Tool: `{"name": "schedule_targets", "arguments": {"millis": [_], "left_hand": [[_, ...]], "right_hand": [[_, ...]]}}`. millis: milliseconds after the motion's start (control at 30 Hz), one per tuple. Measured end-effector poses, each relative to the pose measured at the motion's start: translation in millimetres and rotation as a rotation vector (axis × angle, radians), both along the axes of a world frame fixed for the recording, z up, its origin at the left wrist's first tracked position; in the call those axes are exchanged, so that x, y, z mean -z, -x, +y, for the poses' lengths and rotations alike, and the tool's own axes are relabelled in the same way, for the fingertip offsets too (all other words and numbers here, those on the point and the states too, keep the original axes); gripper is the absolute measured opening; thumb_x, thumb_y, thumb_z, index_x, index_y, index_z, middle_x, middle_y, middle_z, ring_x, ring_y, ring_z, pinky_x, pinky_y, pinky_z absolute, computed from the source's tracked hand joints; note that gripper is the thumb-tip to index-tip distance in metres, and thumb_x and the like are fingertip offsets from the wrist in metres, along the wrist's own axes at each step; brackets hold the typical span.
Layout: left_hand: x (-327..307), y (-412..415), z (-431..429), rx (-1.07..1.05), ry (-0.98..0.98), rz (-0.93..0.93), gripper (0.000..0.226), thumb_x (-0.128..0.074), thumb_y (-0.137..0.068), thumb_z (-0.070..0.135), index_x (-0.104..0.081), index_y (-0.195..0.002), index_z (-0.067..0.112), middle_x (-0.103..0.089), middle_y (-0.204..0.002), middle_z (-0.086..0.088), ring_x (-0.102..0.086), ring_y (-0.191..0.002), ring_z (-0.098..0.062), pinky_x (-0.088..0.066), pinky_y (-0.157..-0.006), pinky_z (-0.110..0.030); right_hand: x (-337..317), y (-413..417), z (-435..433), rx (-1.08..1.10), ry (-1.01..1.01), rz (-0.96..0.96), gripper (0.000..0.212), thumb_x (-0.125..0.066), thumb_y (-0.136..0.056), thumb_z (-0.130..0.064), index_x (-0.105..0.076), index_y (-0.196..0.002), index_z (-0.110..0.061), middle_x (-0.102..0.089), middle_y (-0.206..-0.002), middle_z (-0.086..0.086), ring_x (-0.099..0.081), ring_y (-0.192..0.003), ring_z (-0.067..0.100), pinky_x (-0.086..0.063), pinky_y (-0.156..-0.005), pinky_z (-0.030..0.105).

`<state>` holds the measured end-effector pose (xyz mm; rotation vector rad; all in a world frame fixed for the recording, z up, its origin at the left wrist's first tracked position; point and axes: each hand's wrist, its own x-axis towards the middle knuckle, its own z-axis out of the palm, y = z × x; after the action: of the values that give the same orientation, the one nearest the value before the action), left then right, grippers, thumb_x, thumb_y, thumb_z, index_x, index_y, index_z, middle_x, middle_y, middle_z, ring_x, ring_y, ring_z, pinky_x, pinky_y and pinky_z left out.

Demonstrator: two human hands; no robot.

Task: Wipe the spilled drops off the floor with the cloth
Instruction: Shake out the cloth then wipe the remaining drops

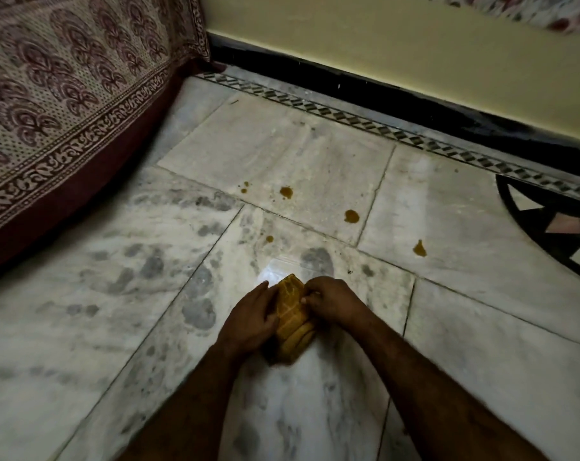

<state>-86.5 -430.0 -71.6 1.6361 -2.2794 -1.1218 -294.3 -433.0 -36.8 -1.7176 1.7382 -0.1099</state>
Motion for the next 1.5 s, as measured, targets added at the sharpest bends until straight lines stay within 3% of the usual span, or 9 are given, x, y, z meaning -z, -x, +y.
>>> {"name": "schedule_targets", "arguments": {"millis": [167,367,467,633,733,867,1167,1333,1500], "left_hand": [[-2,18,10,0.123,0.094,-0.072,0.104,-0.027,-0.07,0.078,-0.022,-0.158,0.024,-0.024,-0.164,-0.006,-0.021,-0.151,-0.024,-0.014,-0.12,-0.033],[0,41,22,0.074,0.065,-0.168,0.115,-0.06,-0.077,0.075,-0.005,-0.16,0.018,-0.01,-0.168,-0.006,-0.008,-0.154,-0.026,-0.012,-0.123,-0.048],[-30,38,10,-0.175,-0.001,0.136,0.073,-0.066,-0.072,0.055,-0.044,-0.138,0.031,-0.062,-0.13,0.0,-0.059,-0.118,-0.023,-0.047,-0.094,-0.036],[-95,17,-48,-0.394,-0.292,0.466,0.023,-0.061,-0.074,0.025,-0.066,-0.096,0.024,-0.07,-0.086,-0.01,-0.066,-0.073,-0.024,-0.052,-0.064,-0.035],[-127,10,-76,-0.439,-0.429,0.589,0.019,-0.049,-0.09,0.009,-0.067,-0.092,0.012,-0.066,-0.076,-0.008,-0.063,-0.06,-0.018,-0.051,-0.052,-0.027],[-159,11,-97,-0.474,-0.509,0.663,0.025,-0.04,-0.094,0.01,-0.064,-0.092,0.005,-0.07,-0.075,-0.01,-0.068,-0.061,-0.02,-0.058,-0.054,-0.03],[-205,24,-120,-0.653,-0.591,0.865,0.022,-0.041,-0.097,0.011,-0.057,-0.083,0.004,-0.061,-0.078,-0.015,-0.066,-0.071,-0.025,-0.062,-0.055,-0.039],[-216,23,-122,-0.673,-0.643,1.091,0.02,-0.044,-0.095,0.005,-0.059,-0.082,0.003,-0.068,-0.075,-0.014,-0.072,-0.066,-0.023,-0.06,-0.055,-0.037],[-231,25,-120,-0.545,-0.714,1.331,0.017,-0.065,-0.076,0.01,-0.078,-0.074,-0.001,-0.077,-0.083,-0.013,-0.076,-0.077,-0.023,-0.062,-0.063,-0.034]], "right_hand": [[-1,-13,6,0.319,-0.12,-0.103,0.03,-0.055,-0.098,-0.032,-0.06,-0.123,-0.017,-0.067,-0.112,0.01,-0.064,-0.101,0.025,-0.051,-0.086,0.033],[-20,-27,-9,0.473,-0.223,-0.274,0.045,-0.052,-0.103,-0.039,-0.065,-0.08,-0.002,-0.06,-0.067,0.008,-0.06,-0.072,0.024,-0.046,-0.069,0.031],[-43,-19,-21,0.625,-0.324,-0.736,0.026,-0.058,-0.097,-0.011,-0.071,-0.094,0.011,-0.069,-0.075,0.022,-0.066,-0.063,0.025,-0.053,-0.059,0.028],[-82,-8,-43,0.719,-0.346,-1.13,0.029,-0.067,-0.096,-0.029,-0.071,-0.104,-0.001,-0.074,-0.098,0.018,-0.074,-0.077,0.024,-0.061,-0.062,0.03],[-99,1,-48,0.545,-0.313,-1.138,0.053,-0.067,-0.092,-0.052,-0.072,-0.112,-0.004,-0.076,-0.105,0.017,-0.073,-0.087,0.025,-0.06,-0.075,0.033],[-115,3,-43,0.257,-0.075,-0.957,0.015,-0.084,-0.081,-0.022,-0.072,-0.086,-0.015,-0.072,-0.089,0.009,-0.069,-0.085,0.018,-0.056,-0.077,0.033],[-128,-22,-33,0.179,0.324,-0.539,0.067,-0.096,-0.061,-0.03,-0.053,-0.112,-0.027,-0.061,-0.119,-0.003,-0.065,-0.105,0.016,-0.058,-0.088,0.041],[-127,8,-37,0.556,0.37,-0.922,0.021,-0.073,-0.087,-0.023,-0.07,-0.106,-0.032,-0.073,-0.109,-0.007,-0.069,-0.094,0.008,-0.052,-0.071,0.021],[-89,32,-31,0.812,0.125,-0.962,0.052,-0.034,-0.094,0.008,-0.056,-0.129,-0.023,-0.064,-0.131,0.006,-0.057,-0.091,0.018,-0.04,-0.067,0.027]]}}
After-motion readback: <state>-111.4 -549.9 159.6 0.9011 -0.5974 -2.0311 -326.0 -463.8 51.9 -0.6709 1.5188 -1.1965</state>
